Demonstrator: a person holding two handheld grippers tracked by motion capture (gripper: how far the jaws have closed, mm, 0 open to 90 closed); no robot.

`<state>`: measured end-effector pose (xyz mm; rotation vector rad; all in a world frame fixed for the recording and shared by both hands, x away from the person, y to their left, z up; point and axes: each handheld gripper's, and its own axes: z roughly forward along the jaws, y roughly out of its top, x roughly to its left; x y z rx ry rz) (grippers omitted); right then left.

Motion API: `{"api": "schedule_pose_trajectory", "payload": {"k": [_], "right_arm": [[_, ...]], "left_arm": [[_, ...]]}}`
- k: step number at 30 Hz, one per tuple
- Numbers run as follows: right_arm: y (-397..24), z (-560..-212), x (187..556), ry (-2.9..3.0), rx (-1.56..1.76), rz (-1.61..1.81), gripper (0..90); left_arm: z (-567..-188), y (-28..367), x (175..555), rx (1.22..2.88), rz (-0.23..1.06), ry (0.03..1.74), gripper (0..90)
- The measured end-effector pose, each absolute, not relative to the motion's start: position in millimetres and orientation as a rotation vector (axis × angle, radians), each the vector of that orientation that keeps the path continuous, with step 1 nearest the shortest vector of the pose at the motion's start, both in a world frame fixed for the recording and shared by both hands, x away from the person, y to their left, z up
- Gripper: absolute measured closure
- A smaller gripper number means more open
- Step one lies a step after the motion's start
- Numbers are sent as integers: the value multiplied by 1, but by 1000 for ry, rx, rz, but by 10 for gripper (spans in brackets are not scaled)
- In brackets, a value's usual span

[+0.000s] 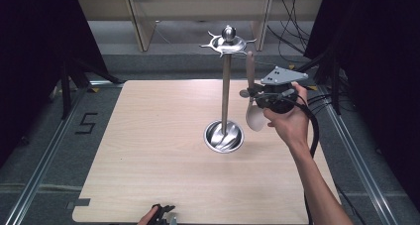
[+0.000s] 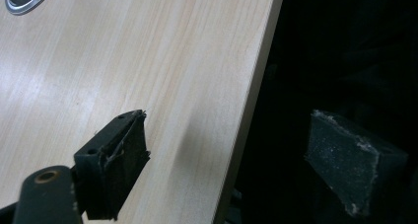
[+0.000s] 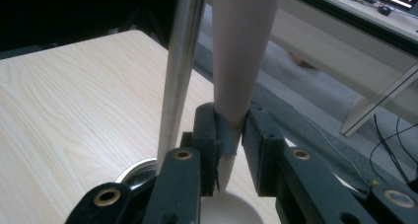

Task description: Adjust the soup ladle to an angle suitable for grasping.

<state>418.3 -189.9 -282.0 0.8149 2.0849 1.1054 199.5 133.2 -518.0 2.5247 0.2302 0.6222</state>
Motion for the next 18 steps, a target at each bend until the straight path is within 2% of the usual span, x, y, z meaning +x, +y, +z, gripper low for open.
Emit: {"api": "schedule_pose_trajectory", "payload": {"k": [3,6,11,12,18], "right_arm": [[-190,-284,417,2096,818,1129,769],[-190,-286,415,2095,811,1145,765],[-187,-289,410,2095,771,1154,749],[-187,-289,410,2095,771,1154,749],[-184,-292,409,2100,781,1176,745]], "left_arm": [[-518,134,199,2516,659,238,151],[-518,133,199,2527,624,225,151],[-517,133,199,2531,653,232,151],[-518,133,199,2538,620,224,151],[-518,133,199,2539,618,223,151]]}}
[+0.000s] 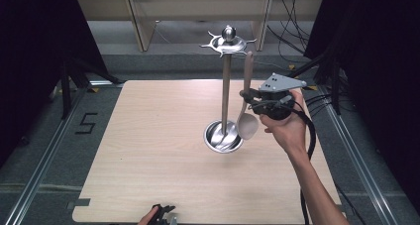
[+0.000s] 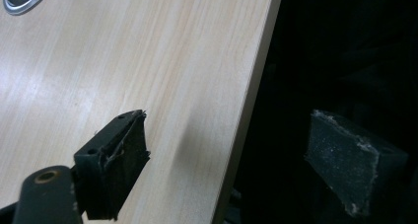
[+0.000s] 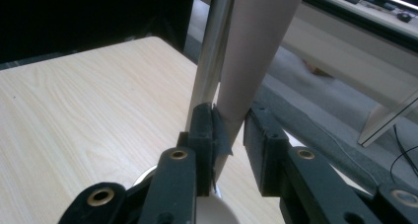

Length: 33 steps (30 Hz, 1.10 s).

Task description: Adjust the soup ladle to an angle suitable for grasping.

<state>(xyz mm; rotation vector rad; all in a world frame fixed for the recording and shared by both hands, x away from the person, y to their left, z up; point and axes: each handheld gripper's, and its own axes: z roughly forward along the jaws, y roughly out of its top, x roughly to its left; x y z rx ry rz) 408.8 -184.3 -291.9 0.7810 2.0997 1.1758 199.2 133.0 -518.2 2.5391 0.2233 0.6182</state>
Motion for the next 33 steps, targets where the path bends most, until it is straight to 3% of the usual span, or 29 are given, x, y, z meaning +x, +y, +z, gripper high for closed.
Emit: {"api": "schedule_pose_trajectory", "payload": {"k": [10,24,33], "right_arm": [[-182,-295,409,2114,776,1204,708],[-199,-297,394,2076,846,1316,519],[-213,-303,386,2067,852,1341,493]], "left_arm": [[-519,133,199,2530,621,222,151],[-519,132,199,2528,619,220,151],[-519,132,199,2529,621,220,151]]}}
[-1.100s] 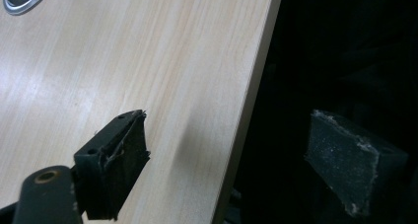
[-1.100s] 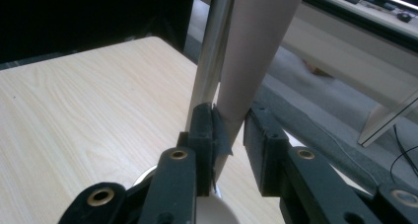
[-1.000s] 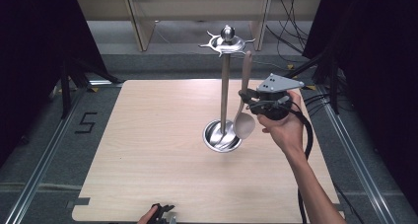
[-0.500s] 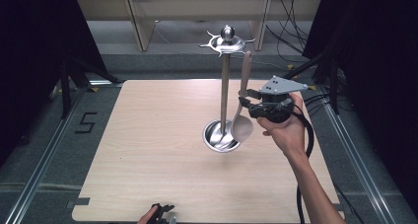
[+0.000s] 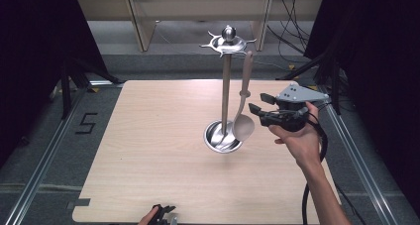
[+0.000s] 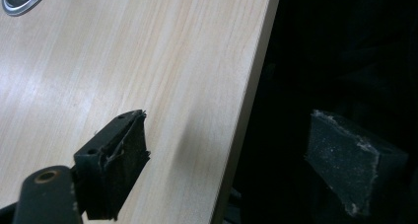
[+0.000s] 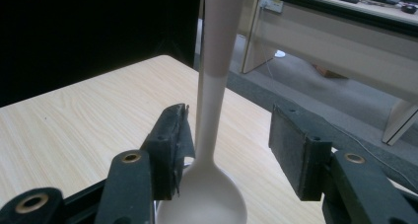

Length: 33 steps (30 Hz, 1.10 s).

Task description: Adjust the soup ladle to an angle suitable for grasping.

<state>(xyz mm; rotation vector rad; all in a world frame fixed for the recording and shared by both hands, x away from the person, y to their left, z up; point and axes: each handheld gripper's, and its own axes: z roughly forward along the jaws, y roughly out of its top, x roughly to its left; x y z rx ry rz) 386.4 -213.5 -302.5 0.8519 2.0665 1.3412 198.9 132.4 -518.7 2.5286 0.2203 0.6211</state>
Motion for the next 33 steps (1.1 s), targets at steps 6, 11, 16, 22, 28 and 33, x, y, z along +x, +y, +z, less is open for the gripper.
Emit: {"api": "schedule_pose_trajectory", "payload": {"k": [6,11,16,22,28,33], "right_arm": [[-221,-308,380,2062,881,1341,483],[-228,-316,374,2056,886,1359,471],[-232,-323,371,2049,892,1364,470],[-237,-334,367,2058,921,1371,470],[-242,-340,363,2054,931,1375,470],[-243,-344,362,2047,918,1372,470]], "left_arm": [[-519,132,199,2527,623,223,151],[-518,132,199,2536,618,225,151],[-519,132,199,2527,626,225,151],[-518,132,199,2535,617,223,151],[-519,132,199,2529,615,223,151],[-518,132,199,2535,617,224,151]]}}
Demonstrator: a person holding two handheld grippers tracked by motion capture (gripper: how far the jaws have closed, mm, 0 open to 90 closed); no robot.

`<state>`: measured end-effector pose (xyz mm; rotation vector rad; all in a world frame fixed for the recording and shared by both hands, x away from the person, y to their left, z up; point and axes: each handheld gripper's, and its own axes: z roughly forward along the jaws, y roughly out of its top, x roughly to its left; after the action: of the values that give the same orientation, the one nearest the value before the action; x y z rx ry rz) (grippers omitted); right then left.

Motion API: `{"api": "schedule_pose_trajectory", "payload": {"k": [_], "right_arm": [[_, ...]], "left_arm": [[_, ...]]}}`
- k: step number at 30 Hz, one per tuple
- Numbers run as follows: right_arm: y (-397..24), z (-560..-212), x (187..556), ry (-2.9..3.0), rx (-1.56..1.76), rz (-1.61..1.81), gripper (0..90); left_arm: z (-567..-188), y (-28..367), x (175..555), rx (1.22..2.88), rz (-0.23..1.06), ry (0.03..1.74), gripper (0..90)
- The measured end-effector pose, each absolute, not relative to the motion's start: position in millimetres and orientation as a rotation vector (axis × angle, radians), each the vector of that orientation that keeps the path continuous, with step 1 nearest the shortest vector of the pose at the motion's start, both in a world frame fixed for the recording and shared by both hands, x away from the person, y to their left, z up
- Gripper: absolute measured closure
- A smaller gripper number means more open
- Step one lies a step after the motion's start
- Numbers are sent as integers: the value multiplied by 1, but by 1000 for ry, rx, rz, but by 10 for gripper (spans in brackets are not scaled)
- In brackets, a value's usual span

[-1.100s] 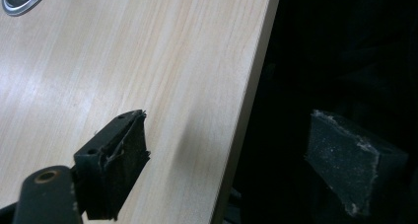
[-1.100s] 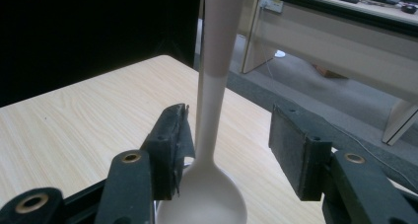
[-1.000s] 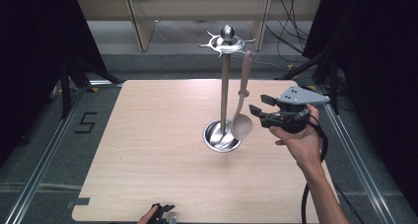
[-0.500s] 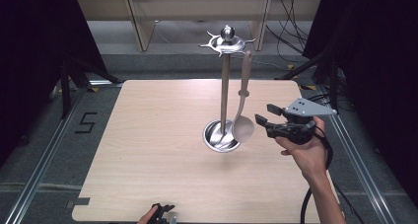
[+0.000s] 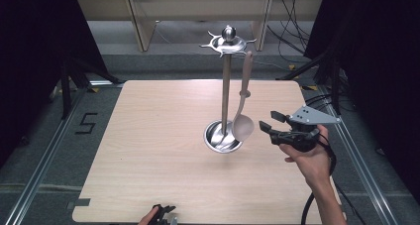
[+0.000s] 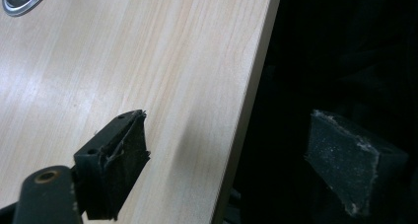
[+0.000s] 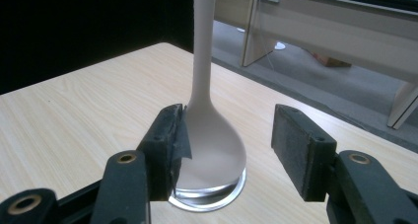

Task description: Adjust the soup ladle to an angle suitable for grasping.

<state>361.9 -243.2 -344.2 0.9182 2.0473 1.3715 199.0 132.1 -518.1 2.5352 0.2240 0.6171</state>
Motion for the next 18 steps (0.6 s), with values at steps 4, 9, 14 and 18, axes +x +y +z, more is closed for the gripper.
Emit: {"api": "schedule_pose_trajectory", "payload": {"k": [4,9,14,18], "right_arm": [[-244,-349,361,2049,933,1372,471],[-245,-358,358,2050,938,1391,469],[-249,-368,356,2077,940,1370,456],[-253,-374,352,2072,973,1365,447]], "left_arm": [[-518,132,199,2534,616,222,151],[-518,132,199,2532,623,222,151],[-517,132,198,2516,646,232,151],[-517,132,198,2516,646,233,150]]}}
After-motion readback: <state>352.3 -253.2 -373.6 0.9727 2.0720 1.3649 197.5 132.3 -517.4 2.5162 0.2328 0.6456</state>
